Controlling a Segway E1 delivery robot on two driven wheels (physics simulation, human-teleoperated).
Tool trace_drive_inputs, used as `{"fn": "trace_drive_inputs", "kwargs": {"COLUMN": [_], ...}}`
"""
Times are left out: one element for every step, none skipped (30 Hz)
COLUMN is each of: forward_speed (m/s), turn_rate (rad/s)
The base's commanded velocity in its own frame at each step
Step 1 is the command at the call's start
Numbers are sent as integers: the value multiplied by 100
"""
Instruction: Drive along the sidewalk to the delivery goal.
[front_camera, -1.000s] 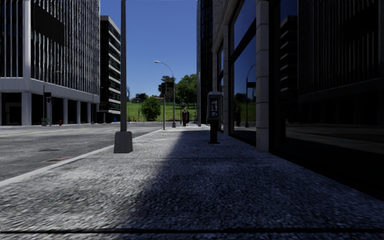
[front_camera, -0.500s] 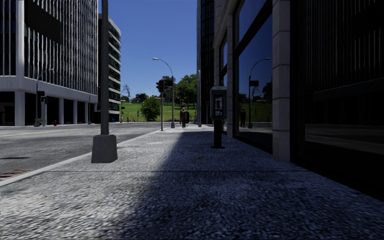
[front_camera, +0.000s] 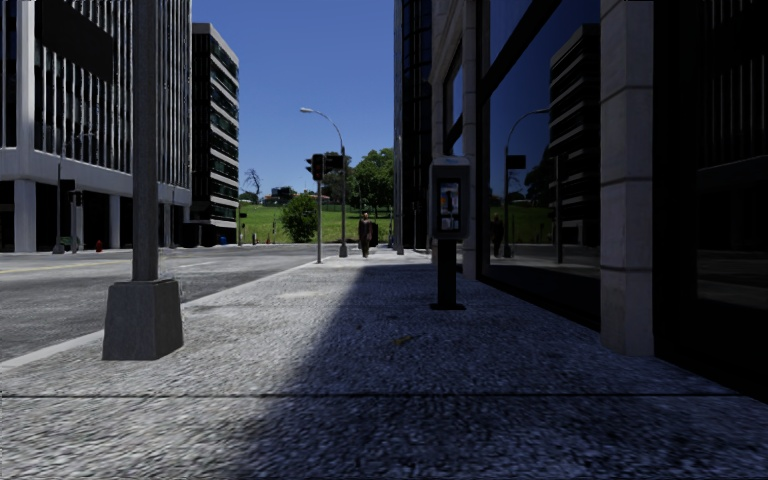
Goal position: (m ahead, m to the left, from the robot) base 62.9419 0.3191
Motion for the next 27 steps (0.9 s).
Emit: {"fn": "trace_drive_inputs", "kwargs": {"forward_speed": [200,200,200,200,200,200,200,200,200,200,200,200,200,200,200,200,200,200,200,200,200,200,200,200,200,200,200], "turn_rate": [0,0,0,0,0,0,0,0,0,0,0,0,0,0,0,0,0,0,0,0,0,0,0,0,0,0,0]}}
